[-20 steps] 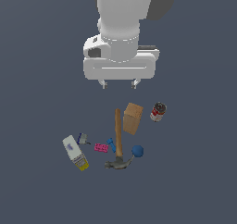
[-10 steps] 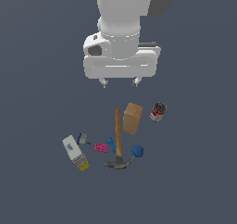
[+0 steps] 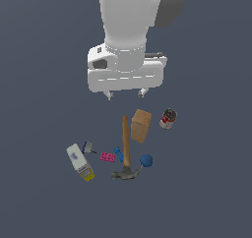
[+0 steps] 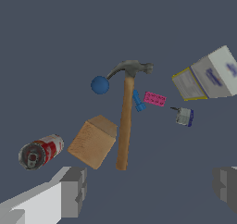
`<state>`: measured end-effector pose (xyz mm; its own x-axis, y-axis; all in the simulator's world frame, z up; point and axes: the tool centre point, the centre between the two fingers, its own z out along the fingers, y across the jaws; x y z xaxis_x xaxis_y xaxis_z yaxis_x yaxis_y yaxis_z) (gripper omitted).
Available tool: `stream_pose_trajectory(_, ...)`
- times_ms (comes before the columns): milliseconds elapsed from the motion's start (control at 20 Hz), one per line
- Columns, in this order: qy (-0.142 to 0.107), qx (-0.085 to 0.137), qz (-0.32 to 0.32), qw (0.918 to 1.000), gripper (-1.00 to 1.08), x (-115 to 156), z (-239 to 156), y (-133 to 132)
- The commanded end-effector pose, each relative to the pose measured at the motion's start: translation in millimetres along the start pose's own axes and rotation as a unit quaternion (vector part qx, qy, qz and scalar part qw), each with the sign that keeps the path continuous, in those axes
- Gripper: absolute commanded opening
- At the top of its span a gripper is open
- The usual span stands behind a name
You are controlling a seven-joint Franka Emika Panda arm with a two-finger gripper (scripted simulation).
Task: Pick up a designated object from a clutter of objects.
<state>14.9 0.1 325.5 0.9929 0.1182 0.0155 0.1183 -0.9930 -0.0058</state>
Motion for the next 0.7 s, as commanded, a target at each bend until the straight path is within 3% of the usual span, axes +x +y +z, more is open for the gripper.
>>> stream_pose_trajectory(0,-0.001,-0.001,-0.019,0.9998,1.00,4,7,3)
stream_pose_trajectory(300,-0.002,-0.003,-0.081,0.9967,1.00,16,29,13)
stream_pose_trajectory(650,-0.004,-0.005,-0.165,0.9863,1.00,31,61,27)
